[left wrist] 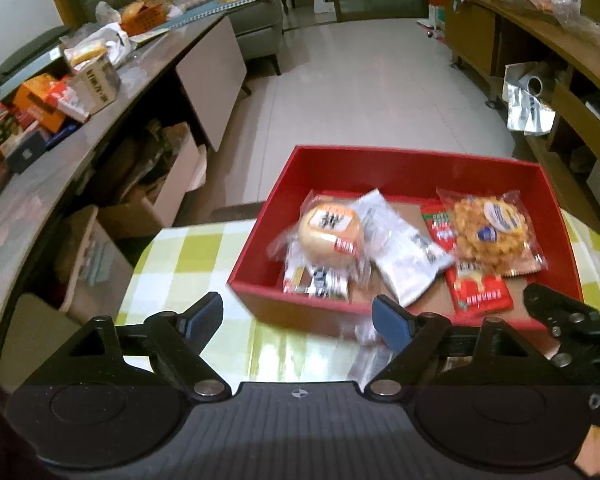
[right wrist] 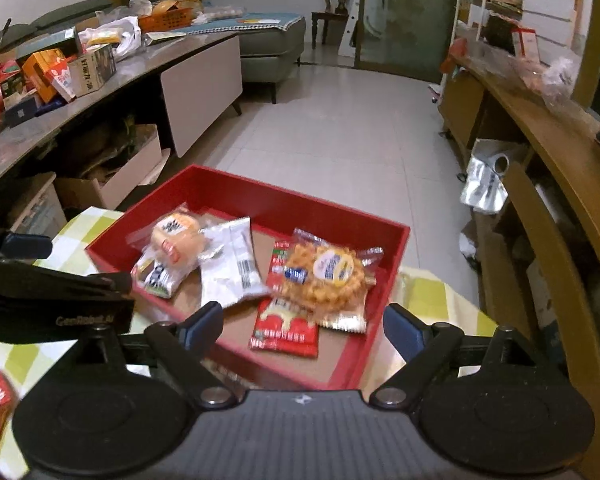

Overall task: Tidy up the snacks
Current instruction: 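Lower both snacks into the red tray and open both grippers, then move both open grippers back from the tray over the remaining snacks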

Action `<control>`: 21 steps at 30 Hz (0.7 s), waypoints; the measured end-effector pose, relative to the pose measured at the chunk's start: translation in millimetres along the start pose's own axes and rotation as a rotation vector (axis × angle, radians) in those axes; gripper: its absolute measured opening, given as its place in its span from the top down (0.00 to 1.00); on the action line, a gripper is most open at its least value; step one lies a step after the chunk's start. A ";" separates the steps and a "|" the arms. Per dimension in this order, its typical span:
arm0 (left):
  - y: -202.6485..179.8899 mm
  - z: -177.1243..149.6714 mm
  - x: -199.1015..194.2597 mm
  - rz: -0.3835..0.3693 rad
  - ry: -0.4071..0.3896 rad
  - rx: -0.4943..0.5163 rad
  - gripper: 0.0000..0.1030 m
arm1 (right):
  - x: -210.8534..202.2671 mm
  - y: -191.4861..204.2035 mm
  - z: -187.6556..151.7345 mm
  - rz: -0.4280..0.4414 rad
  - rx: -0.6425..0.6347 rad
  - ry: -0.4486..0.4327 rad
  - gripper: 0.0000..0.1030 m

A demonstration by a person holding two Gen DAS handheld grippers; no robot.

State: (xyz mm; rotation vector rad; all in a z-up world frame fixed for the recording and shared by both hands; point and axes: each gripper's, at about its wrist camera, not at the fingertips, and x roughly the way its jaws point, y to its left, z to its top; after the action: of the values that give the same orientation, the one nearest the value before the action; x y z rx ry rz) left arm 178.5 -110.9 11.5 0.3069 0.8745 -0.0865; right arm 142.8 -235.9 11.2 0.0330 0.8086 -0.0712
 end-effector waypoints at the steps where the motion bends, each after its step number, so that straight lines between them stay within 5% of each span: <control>1: 1.0 -4.3 -4.1 -0.002 0.005 -0.003 0.16 | -4.9 0.0 -3.5 0.002 0.005 0.004 0.10; 21: 29.9 -82.3 -66.7 -0.030 0.067 -0.020 0.14 | -74.0 28.6 -65.0 0.066 -0.008 0.077 0.09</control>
State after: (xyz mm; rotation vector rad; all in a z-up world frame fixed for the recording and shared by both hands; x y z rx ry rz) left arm 80.6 -61.1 20.1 0.2794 0.9458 -0.0952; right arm 47.1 -199.9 20.1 0.0550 0.8842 -0.0048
